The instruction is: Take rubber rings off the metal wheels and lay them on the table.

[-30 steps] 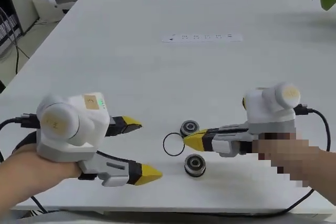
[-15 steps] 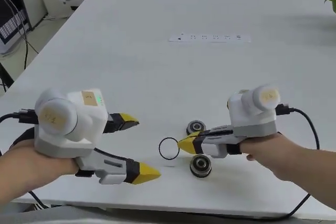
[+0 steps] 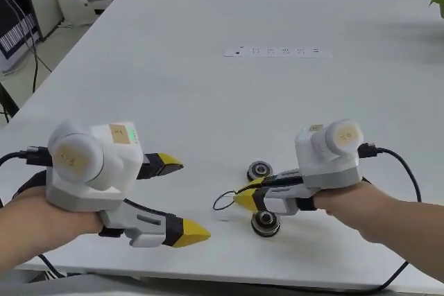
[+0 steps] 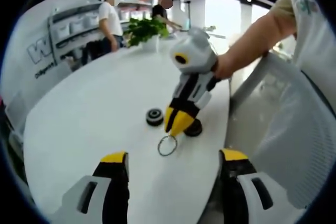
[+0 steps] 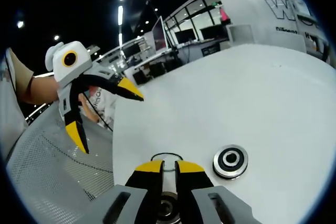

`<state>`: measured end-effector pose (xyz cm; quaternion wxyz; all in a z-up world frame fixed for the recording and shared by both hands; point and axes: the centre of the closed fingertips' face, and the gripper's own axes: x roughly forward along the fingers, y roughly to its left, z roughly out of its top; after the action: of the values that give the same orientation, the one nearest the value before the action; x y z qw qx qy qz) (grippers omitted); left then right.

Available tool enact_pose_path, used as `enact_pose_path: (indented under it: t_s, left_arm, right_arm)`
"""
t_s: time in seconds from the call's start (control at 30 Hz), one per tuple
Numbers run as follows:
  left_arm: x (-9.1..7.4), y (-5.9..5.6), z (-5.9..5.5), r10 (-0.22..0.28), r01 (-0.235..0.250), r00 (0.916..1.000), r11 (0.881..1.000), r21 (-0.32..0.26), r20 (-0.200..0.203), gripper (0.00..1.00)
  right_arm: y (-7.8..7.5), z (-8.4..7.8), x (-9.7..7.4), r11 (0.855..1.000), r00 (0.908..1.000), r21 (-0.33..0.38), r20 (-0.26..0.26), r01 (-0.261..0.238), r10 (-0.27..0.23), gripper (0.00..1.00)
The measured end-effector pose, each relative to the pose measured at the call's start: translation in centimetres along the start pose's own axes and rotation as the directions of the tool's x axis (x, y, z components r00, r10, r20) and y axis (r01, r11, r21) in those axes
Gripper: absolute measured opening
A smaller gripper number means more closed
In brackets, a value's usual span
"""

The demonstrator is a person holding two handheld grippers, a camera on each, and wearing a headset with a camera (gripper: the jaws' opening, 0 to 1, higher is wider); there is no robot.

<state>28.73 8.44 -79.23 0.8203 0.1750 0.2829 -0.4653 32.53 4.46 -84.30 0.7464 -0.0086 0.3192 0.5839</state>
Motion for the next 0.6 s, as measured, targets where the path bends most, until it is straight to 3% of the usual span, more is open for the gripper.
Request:
enact_pose_path:
  t_s: [0.23,0.6]
  left_arm:
    - [0.4,0.1,0.3,-0.008,0.008,1.0000,1.000,0.010,-0.005,0.70]
    - [1.7,-0.3,1.1,-0.034,0.034,0.9994,0.999,0.029,-0.011,0.68]
  right_arm:
    - [0.0,0.8,-1.1,1.000,0.9992,-0.003,0.040,0.008,-0.007,0.14]
    - [0.2,1.1,-3.6,1.000,0.9964,-0.019,0.083,0.020,-0.018,0.19]
